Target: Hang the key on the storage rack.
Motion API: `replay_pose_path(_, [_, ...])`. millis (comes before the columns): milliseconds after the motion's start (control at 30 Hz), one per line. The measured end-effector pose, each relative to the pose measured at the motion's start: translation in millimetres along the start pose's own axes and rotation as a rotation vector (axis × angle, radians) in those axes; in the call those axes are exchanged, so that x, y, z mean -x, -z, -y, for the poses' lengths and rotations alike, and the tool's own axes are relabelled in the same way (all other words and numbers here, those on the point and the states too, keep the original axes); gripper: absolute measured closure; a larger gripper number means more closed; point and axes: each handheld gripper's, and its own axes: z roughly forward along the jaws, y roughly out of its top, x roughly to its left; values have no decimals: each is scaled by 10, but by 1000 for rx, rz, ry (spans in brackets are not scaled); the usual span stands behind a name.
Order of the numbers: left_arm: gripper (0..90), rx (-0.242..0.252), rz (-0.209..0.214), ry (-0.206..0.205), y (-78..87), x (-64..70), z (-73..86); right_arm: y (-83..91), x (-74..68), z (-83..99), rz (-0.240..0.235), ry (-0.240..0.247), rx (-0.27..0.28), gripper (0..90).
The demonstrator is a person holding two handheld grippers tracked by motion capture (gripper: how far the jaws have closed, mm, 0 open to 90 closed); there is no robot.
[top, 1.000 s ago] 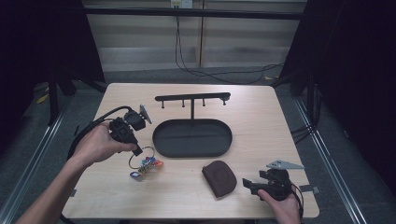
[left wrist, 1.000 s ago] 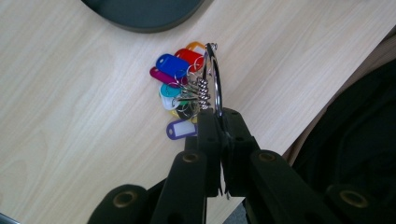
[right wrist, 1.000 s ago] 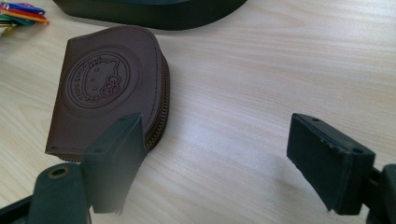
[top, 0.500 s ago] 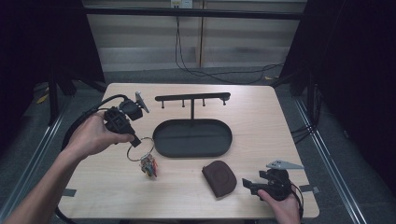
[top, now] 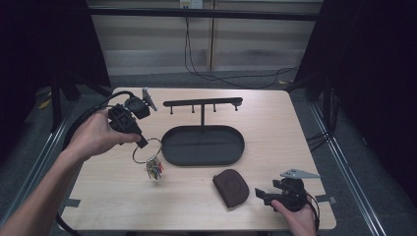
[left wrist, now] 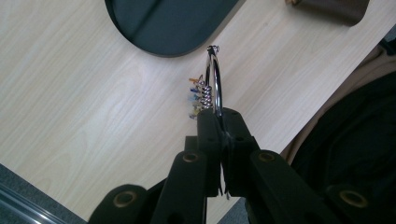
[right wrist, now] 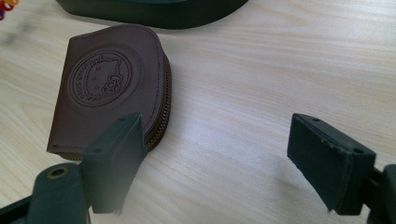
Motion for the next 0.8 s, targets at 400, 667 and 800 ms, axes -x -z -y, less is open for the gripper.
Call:
replay_pose_path(400, [879, -26, -16, 15, 105, 3, -229, 7, 0, 2, 0, -3, 3, 184])
replay_pose_path(667, [878, -34, -20, 29, 112, -2, -357, 11, 0, 4, -3, -2, 5, 183])
replay_pose_path(800, [878, -37, -18, 37, 105, -41, -419, 11, 0, 4, -7, 1, 6, 183])
